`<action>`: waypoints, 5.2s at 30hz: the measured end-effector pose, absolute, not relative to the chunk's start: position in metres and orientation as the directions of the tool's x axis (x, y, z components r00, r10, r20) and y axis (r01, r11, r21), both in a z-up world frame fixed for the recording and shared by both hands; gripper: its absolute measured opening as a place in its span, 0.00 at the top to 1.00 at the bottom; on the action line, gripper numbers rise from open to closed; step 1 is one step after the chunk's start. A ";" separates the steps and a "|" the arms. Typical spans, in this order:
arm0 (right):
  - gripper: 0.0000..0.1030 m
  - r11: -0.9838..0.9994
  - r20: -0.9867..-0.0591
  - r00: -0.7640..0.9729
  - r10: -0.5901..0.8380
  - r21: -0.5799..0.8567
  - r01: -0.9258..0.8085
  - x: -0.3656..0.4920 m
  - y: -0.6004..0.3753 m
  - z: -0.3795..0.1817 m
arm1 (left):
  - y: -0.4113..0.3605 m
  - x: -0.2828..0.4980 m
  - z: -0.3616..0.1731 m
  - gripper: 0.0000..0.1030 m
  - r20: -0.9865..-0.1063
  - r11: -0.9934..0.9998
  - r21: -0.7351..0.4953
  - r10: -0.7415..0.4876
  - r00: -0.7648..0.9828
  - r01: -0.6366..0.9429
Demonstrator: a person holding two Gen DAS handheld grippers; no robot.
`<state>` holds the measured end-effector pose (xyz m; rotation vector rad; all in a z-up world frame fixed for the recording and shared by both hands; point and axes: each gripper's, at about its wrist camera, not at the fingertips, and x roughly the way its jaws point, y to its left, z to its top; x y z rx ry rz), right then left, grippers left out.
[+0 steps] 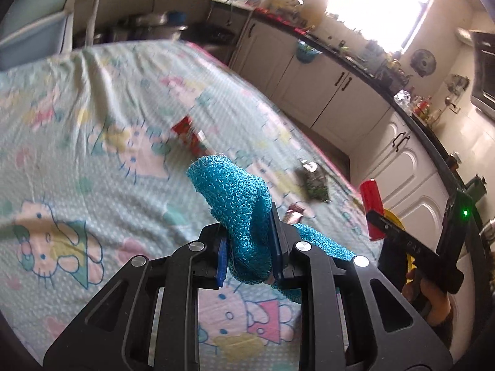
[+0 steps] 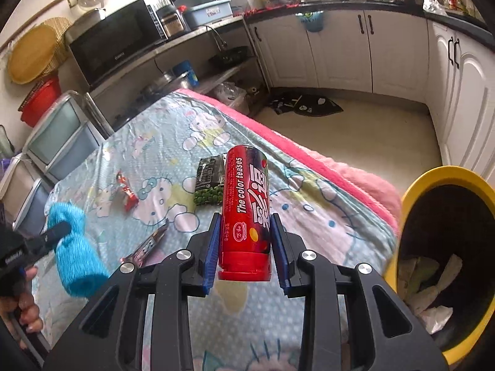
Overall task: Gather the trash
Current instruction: 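Carry the blue towel and red canister over the yellow bin while opening both tools to drop them, then move both tools back over the remaining wrappers on the bed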
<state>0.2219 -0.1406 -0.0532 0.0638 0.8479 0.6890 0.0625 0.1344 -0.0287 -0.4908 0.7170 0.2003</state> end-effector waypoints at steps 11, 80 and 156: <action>0.71 0.782 -0.611 0.517 0.600 0.313 -0.538 0.197 -0.177 -0.022 | 0.097 0.073 -0.002 0.85 -0.625 0.914 -0.317 0.000 0.781 -0.253; 0.71 0.942 -0.511 0.801 0.311 0.276 -0.190 0.193 -0.364 0.012 | -0.118 0.201 0.019 0.84 -0.586 0.976 -0.160 -0.214 0.781 0.147; 0.18 0.934 -0.488 0.800 0.350 0.253 -0.254 0.169 -0.308 0.016 | -0.010 0.155 0.018 0.10 -0.556 0.974 -0.196 -0.012 0.831 -0.117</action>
